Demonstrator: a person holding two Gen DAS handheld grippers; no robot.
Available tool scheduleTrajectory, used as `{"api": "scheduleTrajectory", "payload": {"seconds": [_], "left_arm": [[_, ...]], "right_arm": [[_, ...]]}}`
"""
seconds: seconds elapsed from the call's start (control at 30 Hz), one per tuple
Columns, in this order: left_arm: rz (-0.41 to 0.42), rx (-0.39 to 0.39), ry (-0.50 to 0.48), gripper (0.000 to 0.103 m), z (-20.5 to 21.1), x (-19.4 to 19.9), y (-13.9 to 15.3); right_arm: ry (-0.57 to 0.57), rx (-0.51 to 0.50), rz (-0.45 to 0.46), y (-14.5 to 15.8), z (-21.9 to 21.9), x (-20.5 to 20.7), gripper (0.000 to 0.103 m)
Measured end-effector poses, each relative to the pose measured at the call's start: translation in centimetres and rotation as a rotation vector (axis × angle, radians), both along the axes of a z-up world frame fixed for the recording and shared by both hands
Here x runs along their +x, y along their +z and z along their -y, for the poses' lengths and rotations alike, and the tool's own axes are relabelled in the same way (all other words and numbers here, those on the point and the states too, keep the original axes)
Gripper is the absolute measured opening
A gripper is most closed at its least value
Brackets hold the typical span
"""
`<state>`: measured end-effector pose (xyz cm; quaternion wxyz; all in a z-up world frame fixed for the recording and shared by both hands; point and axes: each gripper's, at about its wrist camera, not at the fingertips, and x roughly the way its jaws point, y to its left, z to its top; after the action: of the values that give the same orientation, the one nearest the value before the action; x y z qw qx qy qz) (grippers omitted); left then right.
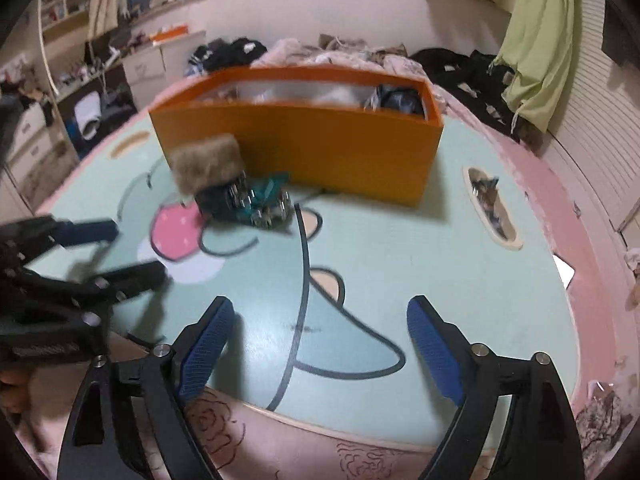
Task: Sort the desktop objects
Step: 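Withdraw both open tools from the orange box, then move the open left tool toward the beige fluffy item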
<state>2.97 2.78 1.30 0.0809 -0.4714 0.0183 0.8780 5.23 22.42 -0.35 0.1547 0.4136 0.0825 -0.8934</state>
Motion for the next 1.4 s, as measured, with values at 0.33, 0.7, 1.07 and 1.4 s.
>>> {"api": "scheduleTrajectory", "payload": {"seconds": [0.33,0.7,1.07,1.4], "left_arm": [[0.020,-0.014,0.047,0.103,0.8,-0.3,-0.5],[0.032,-0.018,0.036,0.103,0.6,-0.6,-0.4],[0.020,-0.016,0.019,0.103,0.0,-0.8,-0.3],[0.001,-0.010,0.023,0.103,0.2,-0.8,-0.5]], "right_arm": [[0.000,-0.001,0.001,-0.5,-0.3,-0.1,0.103],[0.042,-0.003,0.003,-0.4,0.4,0.0,0.103],[0.052,-0.005,-0.007,-0.4,0.4,0.0,0.103],[0.049,-0.003,-0.006,-0.4,0.3,-0.1,0.103]]}}
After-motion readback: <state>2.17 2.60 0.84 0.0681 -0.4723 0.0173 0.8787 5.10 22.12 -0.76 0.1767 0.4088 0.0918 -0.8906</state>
